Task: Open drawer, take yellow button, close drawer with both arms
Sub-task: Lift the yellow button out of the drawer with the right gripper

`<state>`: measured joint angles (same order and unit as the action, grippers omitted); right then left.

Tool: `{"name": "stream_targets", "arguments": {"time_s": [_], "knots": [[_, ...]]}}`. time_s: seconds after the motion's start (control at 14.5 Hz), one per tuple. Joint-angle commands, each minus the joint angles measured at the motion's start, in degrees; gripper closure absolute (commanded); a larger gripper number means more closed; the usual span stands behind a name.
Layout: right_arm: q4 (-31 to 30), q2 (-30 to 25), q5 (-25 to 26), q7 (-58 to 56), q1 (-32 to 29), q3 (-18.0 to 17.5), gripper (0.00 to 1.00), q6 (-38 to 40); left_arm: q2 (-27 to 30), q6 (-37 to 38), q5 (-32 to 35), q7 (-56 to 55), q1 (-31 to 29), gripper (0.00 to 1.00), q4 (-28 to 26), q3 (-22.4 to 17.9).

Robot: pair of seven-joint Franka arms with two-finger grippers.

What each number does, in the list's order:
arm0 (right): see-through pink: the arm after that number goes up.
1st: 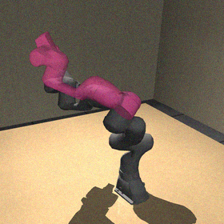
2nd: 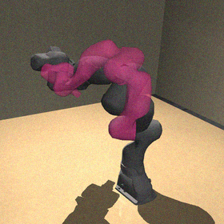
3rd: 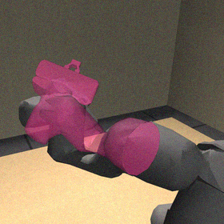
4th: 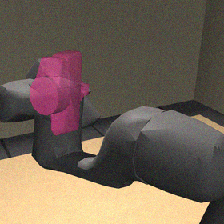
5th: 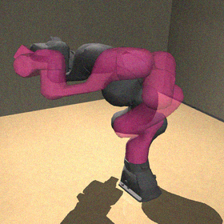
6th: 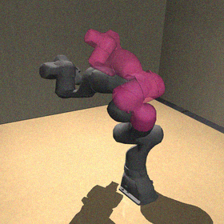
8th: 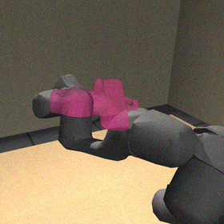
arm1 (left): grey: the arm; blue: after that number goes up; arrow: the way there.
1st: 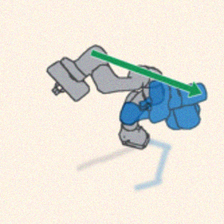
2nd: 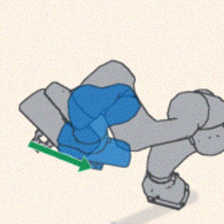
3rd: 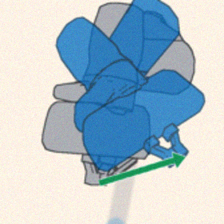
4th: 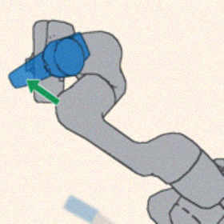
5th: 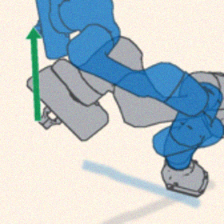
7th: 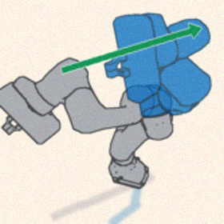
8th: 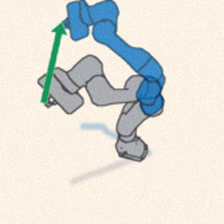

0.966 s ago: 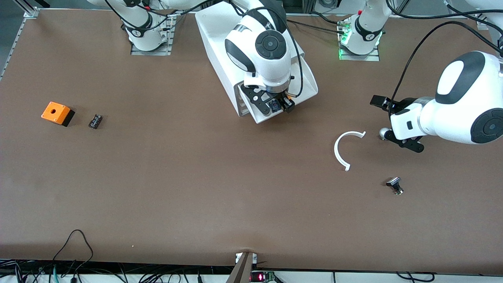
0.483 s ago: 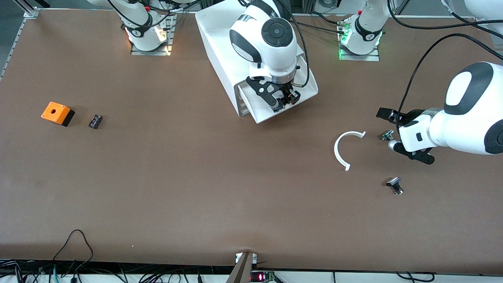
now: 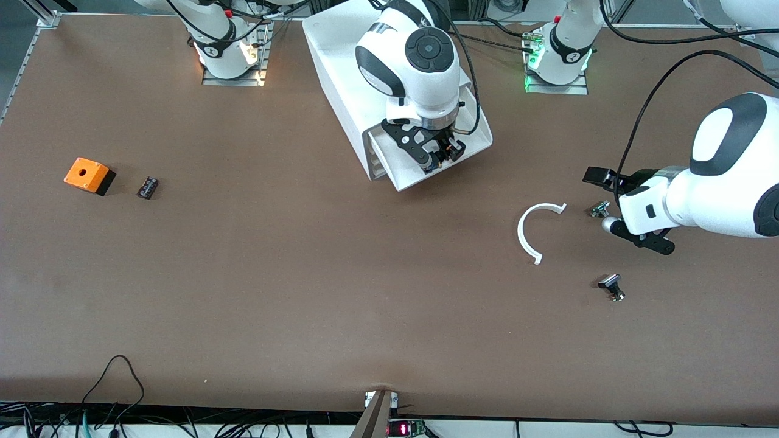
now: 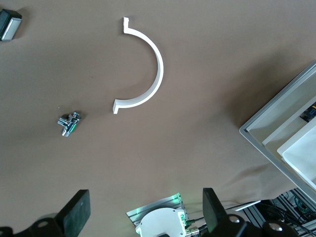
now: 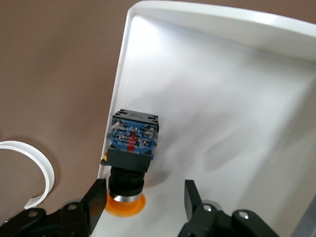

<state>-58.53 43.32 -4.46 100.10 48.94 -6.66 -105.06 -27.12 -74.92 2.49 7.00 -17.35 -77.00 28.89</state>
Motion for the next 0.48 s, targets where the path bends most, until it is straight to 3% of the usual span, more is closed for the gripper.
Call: {"name": "stream_targets", "arguments": {"time_s": [0.0,0.21,0.34,0.41], "knots": [[-0.09,0.27,0.76,-0.70,0.54,0.25,0.28,0.21,-0.66,0.91,1.90,-0.76,0.03,0.00,1.77,0.38],[-0.62,0.45,1.47,-0.69,0.72,0.25,0.31,0.12,-0.57,0.91,1.90,-0.76,0.03,0.00,1.77,0.38],[-0.62,0.36,1.56,-0.61,0.98,0.25,0.48,0.21,-0.66,0.91,1.90,-0.76,0.03,0.00,1.77,0.38],[-0.62,0.36,1.65,-0.69,1.33,0.25,0.61,0.21,-0.66,0.91,1.90,-0.76,0.12,0.00,1.77,0.38]]}}
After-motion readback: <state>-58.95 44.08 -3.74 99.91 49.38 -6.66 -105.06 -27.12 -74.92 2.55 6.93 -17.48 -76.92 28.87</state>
